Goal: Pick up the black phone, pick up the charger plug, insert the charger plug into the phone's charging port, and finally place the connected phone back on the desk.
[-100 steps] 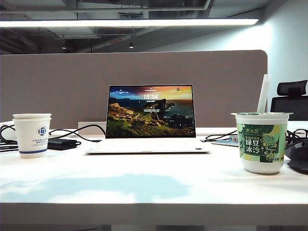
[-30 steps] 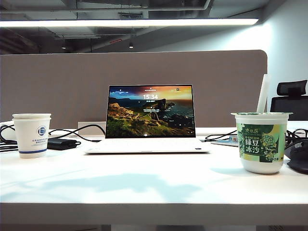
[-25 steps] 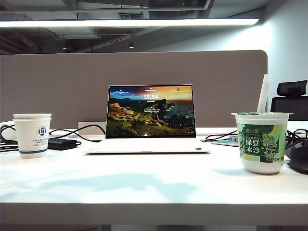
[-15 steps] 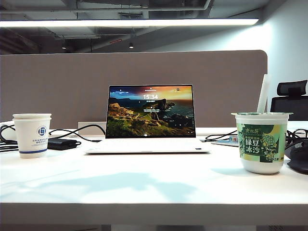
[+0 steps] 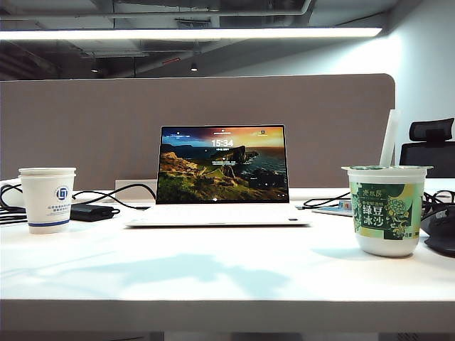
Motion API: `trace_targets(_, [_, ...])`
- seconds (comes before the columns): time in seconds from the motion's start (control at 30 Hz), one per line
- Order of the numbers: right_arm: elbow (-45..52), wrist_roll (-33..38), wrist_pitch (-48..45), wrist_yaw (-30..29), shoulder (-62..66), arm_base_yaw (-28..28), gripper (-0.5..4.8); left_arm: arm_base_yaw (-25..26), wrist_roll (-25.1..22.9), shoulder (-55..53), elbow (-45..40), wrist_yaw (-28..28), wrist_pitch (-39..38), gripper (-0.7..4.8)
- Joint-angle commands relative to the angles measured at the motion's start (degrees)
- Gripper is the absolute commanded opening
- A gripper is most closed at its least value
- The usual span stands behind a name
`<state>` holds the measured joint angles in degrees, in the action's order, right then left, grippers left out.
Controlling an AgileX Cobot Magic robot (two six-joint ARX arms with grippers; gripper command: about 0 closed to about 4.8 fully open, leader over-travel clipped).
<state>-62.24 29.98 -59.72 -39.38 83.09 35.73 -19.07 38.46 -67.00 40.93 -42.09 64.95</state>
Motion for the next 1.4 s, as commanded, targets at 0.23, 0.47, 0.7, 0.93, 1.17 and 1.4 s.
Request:
trace_targets(0.23, [-0.42, 0.26, -2.27, 0.81, 0.0, 0.0, -0.04, -0.02, 0.15, 0.2, 0.44, -2.29, 0.74, 1.64])
trace_targets(0.47, [-0.42, 0.28, -2.21, 0.09, 0.0, 0.04, -0.05, -0.02, -0.33, 0.2, 0.44, -2.29, 0.44, -0.06])
trace_targets(0.7, [-0.42, 0.26, -2.27, -1.2, -0.15, -0.02, 0.8, -0.02, -0.52, 0.17, 0.44, -2.32, 0.31, -0.06])
trace_targets(0.93, [-0.39, 0.24, -0.26, -1.16, -1.73, -3.17, 3.3, 0.04, -4.09, 0.17, 0.44, -2.1, 0.31, -0.06])
trace_targets(1.17, [-0.39, -4.83, 6.54, -1.92, -6.71, -11.17, 3.3, 0.17, -5.99, 0.17, 0.44, -2.1, -1.31, -0.06])
trace_targets(1.4, [-0.39, -18.34, 24.28, -4.68, -12.83, -16.92, 3.29, 0.17, -14.19, 0.2, 0.48, -4.48, -13.18, -0.06])
